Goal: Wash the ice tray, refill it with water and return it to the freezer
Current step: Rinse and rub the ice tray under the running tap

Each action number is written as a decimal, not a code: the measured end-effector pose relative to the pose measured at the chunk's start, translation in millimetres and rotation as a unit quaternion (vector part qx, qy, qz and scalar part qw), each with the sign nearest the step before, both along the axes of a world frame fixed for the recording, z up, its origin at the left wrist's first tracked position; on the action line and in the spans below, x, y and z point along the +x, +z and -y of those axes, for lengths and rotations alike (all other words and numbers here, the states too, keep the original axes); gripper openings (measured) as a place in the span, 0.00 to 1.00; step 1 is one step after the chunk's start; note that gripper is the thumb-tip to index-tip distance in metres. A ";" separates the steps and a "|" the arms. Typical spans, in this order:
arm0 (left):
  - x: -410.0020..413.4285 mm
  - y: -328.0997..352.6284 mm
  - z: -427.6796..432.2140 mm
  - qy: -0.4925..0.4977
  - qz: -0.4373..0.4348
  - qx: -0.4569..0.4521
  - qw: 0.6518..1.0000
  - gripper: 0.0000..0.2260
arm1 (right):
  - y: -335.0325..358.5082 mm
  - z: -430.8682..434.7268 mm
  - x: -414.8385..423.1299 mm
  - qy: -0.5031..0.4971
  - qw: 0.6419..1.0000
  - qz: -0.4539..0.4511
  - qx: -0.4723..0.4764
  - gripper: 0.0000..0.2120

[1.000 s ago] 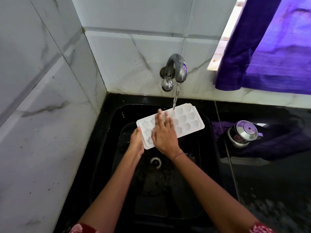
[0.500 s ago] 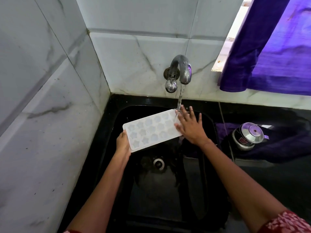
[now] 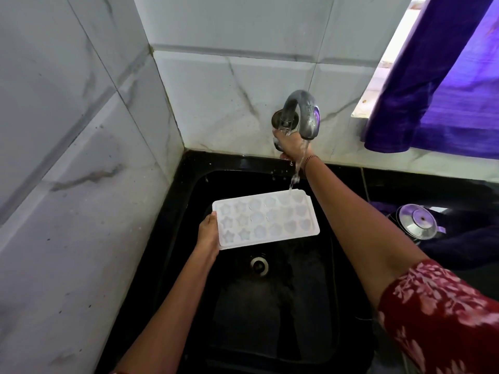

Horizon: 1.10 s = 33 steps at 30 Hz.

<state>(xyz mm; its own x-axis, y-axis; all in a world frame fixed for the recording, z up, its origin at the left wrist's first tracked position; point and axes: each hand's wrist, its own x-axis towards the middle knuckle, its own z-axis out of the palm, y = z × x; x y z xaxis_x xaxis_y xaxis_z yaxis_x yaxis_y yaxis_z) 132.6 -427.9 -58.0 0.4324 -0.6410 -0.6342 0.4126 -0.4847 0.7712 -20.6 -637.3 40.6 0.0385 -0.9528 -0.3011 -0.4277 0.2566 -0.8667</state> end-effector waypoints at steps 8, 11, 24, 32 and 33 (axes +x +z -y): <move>-3.0 -5.5 5.2 -0.009 0.006 0.001 1.000 0.13 | 1.9 -29.4 -15.8 -0.022 0.969 0.237 0.065 0.15; -4.3 -2.4 6.4 0.003 0.003 -0.017 1.000 0.12 | -16.7 -52.3 -46.8 -0.053 0.997 0.050 -0.024 0.17; -14.0 21.8 5.6 -0.034 0.026 -0.046 0.998 0.15 | -45.3 -157.2 -138.2 0.008 1.000 -0.009 0.010 0.09; -5.7 47.5 -6.5 -0.295 0.152 0.007 0.943 0.14 | -47.2 -175.9 -146.4 -0.063 0.998 -0.024 0.002 0.14; -4.0 49.3 -8.2 -0.302 0.172 0.013 0.938 0.15 | -48.1 -176.8 -147.6 -0.070 0.997 -0.021 0.002 0.14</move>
<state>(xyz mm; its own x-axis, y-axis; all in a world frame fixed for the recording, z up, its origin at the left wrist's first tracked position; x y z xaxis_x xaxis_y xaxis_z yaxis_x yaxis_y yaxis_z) 128.6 -419.6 -8.7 0.1779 -0.8211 -0.5423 -0.2142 -0.5702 0.7931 -168.2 -460.5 -7.5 -0.1074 -0.9465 -0.3043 -0.4242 0.3204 -0.8470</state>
